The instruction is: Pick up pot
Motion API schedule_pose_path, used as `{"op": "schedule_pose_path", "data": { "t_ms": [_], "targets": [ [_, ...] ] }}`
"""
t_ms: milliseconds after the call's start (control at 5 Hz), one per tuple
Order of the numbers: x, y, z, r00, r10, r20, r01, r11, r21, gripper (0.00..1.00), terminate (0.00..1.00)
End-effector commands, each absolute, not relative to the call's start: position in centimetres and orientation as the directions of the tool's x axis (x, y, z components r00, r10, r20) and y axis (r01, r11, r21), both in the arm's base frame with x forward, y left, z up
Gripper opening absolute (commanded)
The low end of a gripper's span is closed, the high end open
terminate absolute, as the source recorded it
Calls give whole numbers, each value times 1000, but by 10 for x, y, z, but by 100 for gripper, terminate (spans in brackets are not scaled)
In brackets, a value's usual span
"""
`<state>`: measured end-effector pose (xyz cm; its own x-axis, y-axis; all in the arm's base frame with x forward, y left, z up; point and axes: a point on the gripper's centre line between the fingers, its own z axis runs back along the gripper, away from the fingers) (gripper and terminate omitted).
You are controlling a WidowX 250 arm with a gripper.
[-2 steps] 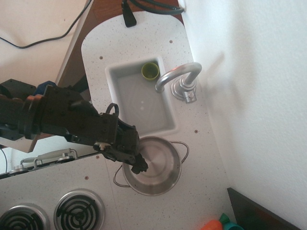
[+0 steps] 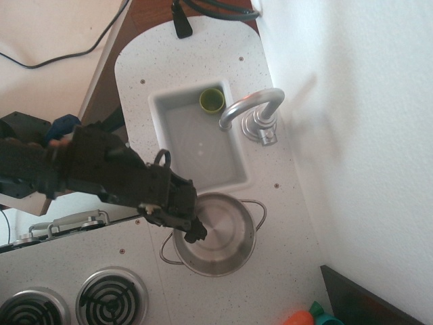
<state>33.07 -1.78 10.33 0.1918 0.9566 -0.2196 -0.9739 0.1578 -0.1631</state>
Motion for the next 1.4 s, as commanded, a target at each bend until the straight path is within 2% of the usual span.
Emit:
{"op": "schedule_pose_path", "data": {
  "t_ms": [0,400,800,1200],
  "targets": [
    [342,-12,103,164,975,-151,-984,150,-101,100,0],
    [342,10,71,100,992,-80,-995,101,7,100,0],
    [345,7,69,107,993,-58,-994,105,-38,100,0],
    [345,2,71,130,988,-82,-988,122,-90,100,0]
  ]
}}
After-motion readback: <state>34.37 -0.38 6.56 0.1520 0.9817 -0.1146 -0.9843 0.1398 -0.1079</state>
